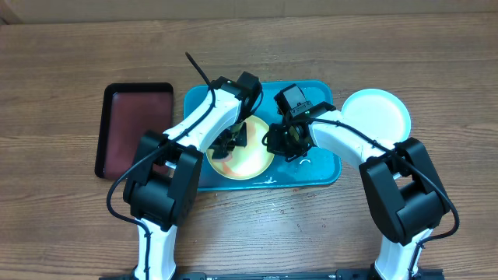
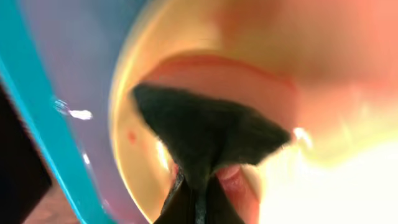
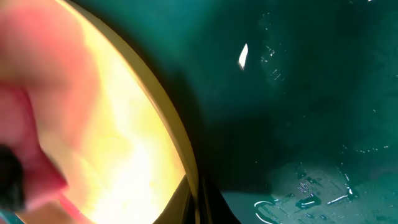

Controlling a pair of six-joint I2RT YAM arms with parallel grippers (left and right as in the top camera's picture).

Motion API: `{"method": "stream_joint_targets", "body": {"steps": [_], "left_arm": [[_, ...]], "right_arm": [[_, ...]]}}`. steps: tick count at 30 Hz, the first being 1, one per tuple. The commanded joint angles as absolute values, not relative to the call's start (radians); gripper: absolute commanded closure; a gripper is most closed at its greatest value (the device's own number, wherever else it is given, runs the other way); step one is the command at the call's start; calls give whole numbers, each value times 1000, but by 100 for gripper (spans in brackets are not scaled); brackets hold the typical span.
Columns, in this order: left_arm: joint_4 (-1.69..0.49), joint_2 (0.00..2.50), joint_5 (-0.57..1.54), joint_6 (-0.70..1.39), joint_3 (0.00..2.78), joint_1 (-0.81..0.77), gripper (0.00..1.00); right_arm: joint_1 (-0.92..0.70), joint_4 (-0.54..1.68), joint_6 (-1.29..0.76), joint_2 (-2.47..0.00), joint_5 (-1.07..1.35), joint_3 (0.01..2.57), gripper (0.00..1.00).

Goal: Clean dirty plates on tray and stack at the side
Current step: 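Scrub the yellow plate with the sponge using the left gripper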

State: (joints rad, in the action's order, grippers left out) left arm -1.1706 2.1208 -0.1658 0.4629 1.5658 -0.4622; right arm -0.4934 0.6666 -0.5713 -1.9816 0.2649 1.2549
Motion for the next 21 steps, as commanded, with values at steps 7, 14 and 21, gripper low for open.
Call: {"method": "stream_joint_targets", "body": {"steps": [7, 14, 21], "left_arm": [[-1127, 2122, 380, -129, 1566, -458, 96], [-951, 2122, 195, 10, 1566, -452, 96], [-944, 2122, -398, 407, 1566, -439, 96]], "right_arm": [[-500, 678, -571, -2015, 226, 1230, 96], [-500, 679, -571, -2015, 226, 1230, 96], [-500, 686, -571, -2015, 226, 1230, 96]]}}
